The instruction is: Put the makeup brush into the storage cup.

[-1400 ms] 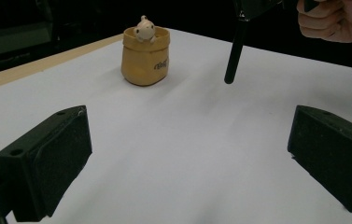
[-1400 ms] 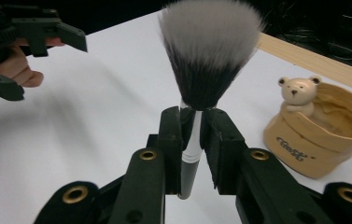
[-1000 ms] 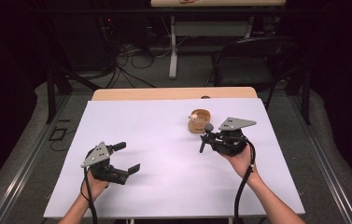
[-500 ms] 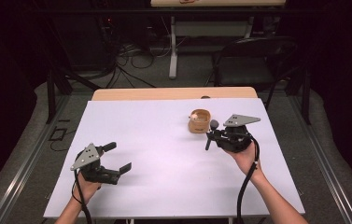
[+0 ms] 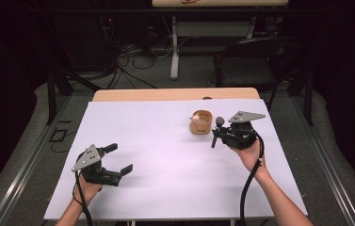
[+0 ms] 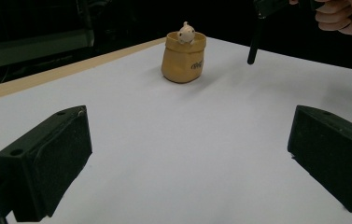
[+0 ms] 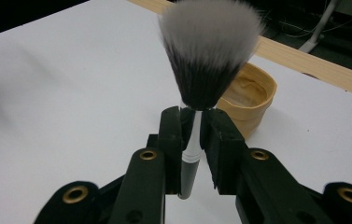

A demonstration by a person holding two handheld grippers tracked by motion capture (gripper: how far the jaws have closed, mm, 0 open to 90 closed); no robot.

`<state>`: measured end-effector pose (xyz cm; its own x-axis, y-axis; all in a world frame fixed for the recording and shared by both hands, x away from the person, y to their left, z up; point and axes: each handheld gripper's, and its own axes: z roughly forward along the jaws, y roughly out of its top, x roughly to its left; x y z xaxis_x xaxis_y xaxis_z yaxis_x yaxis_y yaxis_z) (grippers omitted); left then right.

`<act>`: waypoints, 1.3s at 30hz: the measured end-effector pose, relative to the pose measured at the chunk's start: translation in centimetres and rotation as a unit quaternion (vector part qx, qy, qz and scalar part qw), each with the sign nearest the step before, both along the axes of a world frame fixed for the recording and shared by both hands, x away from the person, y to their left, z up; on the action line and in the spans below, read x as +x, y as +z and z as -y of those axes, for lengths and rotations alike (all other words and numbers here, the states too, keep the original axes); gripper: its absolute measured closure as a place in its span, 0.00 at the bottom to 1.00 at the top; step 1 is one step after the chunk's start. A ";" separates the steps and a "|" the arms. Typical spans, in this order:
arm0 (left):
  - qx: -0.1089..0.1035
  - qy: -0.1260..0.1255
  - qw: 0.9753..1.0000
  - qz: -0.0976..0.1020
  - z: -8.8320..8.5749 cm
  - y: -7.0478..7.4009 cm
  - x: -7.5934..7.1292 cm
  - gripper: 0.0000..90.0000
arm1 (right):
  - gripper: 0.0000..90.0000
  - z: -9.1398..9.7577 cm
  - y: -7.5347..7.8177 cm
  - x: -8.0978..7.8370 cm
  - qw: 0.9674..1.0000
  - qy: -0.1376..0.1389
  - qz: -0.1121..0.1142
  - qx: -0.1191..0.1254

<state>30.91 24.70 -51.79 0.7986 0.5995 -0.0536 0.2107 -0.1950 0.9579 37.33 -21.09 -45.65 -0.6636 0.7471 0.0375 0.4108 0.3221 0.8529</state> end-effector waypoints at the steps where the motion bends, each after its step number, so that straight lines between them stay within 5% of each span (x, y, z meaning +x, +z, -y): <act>1: 0.001 -0.006 1.000 -0.003 0.0 0.0 0.0 0.00 | 0.86 0.0 0.0 0.0 1.000 -0.001 0.000 0.001; 39: 0.003 -0.001 1.000 -0.002 0.2 0.0 0.0 0.00 | 0.86 0.0 1.3 2.4 1.000 -0.017 0.007 -0.016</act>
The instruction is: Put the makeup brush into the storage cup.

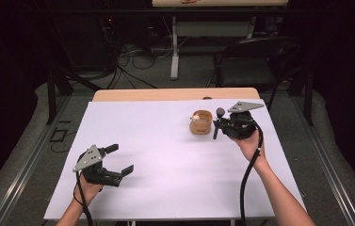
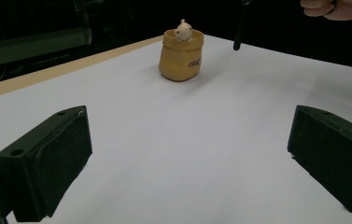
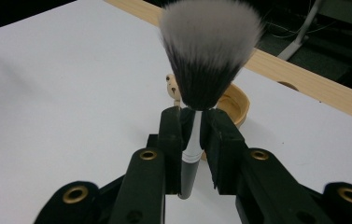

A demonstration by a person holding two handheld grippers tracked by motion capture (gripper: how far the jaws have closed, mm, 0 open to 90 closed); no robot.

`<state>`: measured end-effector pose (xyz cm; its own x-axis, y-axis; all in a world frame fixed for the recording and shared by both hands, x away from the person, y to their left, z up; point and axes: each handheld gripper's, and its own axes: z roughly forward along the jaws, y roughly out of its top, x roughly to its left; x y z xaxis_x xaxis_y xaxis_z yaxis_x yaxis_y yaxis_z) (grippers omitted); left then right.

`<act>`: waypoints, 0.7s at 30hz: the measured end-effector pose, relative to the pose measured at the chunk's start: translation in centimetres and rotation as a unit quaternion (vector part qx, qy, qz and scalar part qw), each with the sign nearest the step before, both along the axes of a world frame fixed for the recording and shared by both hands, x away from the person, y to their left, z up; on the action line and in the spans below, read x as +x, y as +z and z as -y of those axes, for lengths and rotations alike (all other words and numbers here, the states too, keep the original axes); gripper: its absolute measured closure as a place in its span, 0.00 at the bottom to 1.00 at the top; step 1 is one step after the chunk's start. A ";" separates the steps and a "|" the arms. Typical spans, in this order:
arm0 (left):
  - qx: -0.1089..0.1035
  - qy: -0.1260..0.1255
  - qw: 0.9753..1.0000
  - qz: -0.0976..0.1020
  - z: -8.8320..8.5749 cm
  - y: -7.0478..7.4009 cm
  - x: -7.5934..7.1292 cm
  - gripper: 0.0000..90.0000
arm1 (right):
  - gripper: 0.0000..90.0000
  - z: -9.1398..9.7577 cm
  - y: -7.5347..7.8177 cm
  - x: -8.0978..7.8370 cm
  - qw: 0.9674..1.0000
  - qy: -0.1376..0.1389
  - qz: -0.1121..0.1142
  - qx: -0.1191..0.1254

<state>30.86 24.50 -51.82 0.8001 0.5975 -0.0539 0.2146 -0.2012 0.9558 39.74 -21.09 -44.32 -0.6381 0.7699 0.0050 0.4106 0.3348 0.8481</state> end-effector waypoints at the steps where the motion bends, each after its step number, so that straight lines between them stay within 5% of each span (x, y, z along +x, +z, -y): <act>1: -0.001 -0.001 1.000 0.000 0.0 0.0 0.0 0.00 | 0.86 0.0 0.0 0.1 1.000 -0.001 0.000 0.000; 21: 0.000 -0.001 1.000 -0.001 0.0 0.0 0.0 0.00 | 0.86 -0.4 0.8 1.7 1.000 -0.011 0.003 0.001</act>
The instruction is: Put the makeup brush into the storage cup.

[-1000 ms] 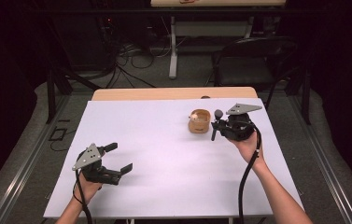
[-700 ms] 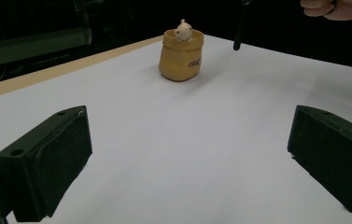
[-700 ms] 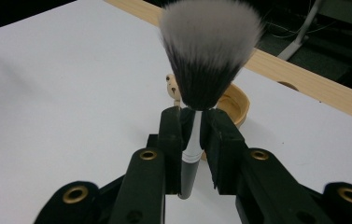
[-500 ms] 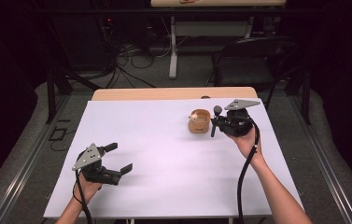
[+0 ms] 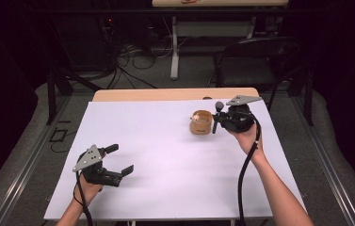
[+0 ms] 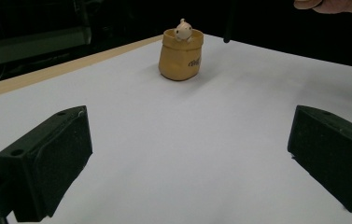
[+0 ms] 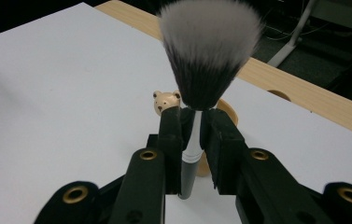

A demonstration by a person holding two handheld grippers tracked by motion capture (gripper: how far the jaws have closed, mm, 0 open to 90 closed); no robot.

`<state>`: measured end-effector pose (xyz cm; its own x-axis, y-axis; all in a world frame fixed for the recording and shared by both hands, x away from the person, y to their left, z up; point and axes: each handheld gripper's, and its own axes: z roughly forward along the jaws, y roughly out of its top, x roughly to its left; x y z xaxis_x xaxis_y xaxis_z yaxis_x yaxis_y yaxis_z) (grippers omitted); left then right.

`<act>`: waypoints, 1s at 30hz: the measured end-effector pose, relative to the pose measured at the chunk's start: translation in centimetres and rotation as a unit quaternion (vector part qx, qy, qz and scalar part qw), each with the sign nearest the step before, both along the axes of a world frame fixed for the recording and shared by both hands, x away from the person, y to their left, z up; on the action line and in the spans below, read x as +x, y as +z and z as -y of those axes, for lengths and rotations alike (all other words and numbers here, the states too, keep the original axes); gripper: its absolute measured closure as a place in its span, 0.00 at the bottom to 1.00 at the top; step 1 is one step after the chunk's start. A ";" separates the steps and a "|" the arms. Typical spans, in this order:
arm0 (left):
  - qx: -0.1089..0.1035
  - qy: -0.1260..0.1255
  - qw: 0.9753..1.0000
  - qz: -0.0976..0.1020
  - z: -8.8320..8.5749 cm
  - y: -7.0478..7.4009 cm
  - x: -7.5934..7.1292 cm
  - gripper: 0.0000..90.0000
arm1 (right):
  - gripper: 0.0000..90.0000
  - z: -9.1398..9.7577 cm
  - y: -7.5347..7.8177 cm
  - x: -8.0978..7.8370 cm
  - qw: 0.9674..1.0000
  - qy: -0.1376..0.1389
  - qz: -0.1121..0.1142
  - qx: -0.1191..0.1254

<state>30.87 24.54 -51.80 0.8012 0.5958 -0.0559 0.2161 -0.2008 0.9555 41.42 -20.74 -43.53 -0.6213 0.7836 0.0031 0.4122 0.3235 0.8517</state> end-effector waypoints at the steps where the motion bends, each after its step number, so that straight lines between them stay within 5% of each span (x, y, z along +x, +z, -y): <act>1: 0.000 0.000 1.000 0.000 0.0 0.0 0.0 0.00 | 0.86 0.0 0.1 0.1 1.000 0.000 -0.001 0.000; 30: 0.001 -0.001 1.000 0.001 0.0 0.1 0.0 0.00 | 0.86 -0.5 2.7 2.1 1.000 -0.014 0.024 0.001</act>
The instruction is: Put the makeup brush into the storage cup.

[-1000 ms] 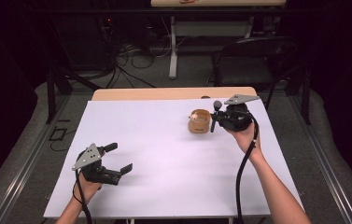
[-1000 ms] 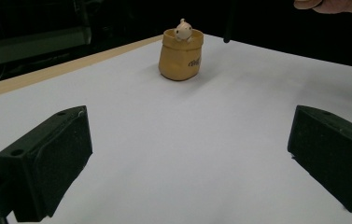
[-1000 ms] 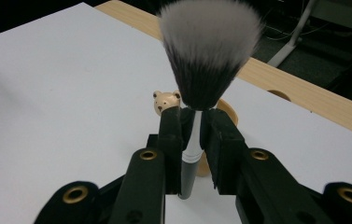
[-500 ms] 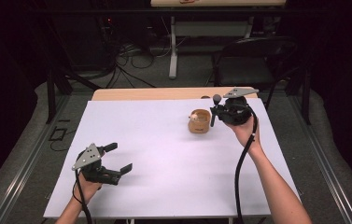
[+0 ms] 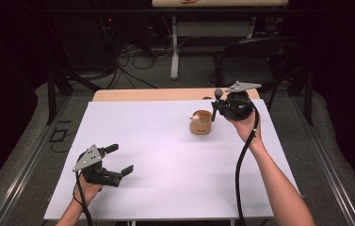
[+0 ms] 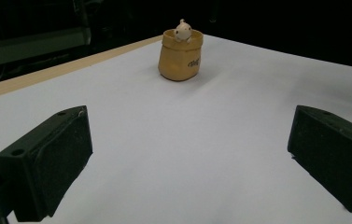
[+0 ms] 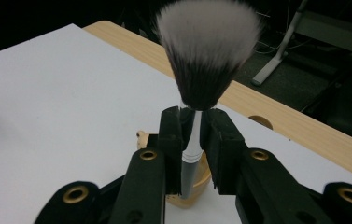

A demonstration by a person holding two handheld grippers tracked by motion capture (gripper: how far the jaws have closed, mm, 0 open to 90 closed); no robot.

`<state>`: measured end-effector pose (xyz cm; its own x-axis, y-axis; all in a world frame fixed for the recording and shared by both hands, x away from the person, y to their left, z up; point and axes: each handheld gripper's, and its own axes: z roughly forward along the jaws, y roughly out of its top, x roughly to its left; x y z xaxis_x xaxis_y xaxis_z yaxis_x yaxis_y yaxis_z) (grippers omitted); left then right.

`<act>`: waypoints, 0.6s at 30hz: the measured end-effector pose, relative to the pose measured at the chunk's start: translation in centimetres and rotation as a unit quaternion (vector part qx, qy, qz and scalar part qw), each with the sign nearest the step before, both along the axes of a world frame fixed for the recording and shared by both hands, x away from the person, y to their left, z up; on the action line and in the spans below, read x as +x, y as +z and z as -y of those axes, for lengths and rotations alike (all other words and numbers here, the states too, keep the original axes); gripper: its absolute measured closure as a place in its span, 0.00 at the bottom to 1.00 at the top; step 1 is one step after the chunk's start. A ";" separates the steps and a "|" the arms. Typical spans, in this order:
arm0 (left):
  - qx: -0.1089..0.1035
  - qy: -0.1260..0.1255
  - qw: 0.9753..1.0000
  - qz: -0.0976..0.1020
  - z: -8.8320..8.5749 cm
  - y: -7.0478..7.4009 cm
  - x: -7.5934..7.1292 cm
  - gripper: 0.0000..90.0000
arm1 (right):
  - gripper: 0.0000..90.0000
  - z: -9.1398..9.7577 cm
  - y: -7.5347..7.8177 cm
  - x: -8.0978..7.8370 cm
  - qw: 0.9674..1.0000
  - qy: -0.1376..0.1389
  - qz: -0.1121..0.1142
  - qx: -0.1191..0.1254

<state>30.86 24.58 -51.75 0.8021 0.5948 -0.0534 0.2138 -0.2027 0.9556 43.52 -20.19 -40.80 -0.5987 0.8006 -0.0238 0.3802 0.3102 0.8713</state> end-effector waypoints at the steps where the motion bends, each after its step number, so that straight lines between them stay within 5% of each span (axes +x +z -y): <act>1: 0.000 0.000 1.000 0.000 0.0 0.0 0.0 0.00 | 0.86 -0.1 0.1 0.1 1.000 -0.001 0.002 -0.001; 18: 0.001 -0.005 1.000 -0.003 0.0 0.0 0.1 0.00 | 0.86 -2.0 -0.1 2.1 1.000 0.001 0.010 -0.024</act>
<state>30.92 24.61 -51.76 0.8072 0.5876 -0.0566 0.2173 -0.2065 0.9540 45.58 -18.22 -40.88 -0.5990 0.7972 -0.0748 0.3617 0.3527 0.8630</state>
